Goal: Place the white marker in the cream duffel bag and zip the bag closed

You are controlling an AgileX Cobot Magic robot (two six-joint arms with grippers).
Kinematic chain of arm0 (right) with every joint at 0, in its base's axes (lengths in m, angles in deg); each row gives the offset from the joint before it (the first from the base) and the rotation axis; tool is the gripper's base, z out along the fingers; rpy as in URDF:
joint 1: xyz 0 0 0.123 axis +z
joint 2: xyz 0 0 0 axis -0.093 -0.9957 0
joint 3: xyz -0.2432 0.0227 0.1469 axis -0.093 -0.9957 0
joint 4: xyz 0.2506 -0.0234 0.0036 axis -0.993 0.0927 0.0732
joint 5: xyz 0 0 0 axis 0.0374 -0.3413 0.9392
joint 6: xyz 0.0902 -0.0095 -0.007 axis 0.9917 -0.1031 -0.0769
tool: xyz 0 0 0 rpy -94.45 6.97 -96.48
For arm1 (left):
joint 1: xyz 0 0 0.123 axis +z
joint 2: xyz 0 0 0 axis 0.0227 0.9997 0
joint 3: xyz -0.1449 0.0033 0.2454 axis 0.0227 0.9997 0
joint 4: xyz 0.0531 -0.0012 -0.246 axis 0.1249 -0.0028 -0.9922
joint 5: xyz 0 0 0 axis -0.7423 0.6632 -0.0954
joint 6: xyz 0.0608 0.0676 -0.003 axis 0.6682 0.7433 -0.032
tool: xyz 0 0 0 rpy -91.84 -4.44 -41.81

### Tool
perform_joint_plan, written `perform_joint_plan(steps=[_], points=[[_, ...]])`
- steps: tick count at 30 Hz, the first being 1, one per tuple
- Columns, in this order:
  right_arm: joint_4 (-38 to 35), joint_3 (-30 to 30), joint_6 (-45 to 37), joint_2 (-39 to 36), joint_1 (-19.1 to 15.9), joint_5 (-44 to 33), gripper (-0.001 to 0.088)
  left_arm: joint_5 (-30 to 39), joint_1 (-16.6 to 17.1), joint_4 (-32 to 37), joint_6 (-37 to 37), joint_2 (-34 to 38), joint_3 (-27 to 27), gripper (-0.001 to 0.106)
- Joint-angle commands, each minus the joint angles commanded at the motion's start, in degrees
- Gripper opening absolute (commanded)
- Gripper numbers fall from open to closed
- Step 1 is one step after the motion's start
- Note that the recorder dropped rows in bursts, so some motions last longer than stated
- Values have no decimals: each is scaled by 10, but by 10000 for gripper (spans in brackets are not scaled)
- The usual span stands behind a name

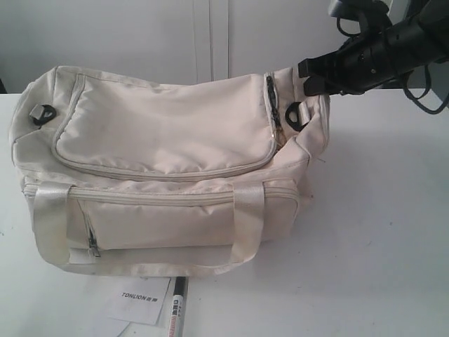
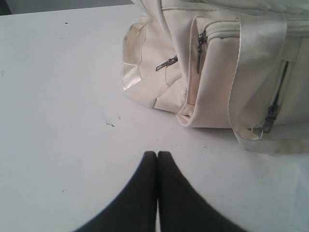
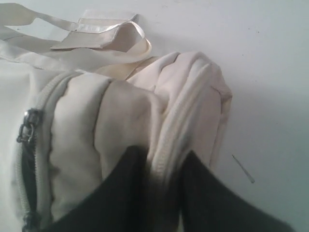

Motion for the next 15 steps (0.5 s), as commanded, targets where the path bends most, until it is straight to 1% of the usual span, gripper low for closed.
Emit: perform_joint_plan(steps=[5, 6, 8, 9, 11, 12, 13, 14, 15], points=[[0, 0, 0, 0, 0, 2, 0, -17, 0, -33, -18, 0, 0, 0], [0, 0, 0, 1, 0, -1, 0, -24, 0, -50, -21, 0, 0, 0], [0, 0, 0, 1, 0, -9, 0, -46, 0, -91, -60, 0, 0, 0], [0, 0, 0, 1, 0, -9, 0, -57, 0, -97, -73, 0, 0, 0], [0, 0, 0, 1, 0, -9, 0, -64, 0, -121, -148, 0, 0, 0], [0, 0, 0, 1, 0, -9, 0, -81, 0, -124, -205, 0, 0, 0], [0, 0, 0, 1, 0, -9, 0, -101, 0, -124, -239, 0, 0, 0], [0, 0, 0, 1, 0, -7, 0, -146, 0, -124, -298, 0, 0, 0], [0, 0, 0, 1, 0, -9, 0, -167, 0, -124, -307, 0, 0, 0]])
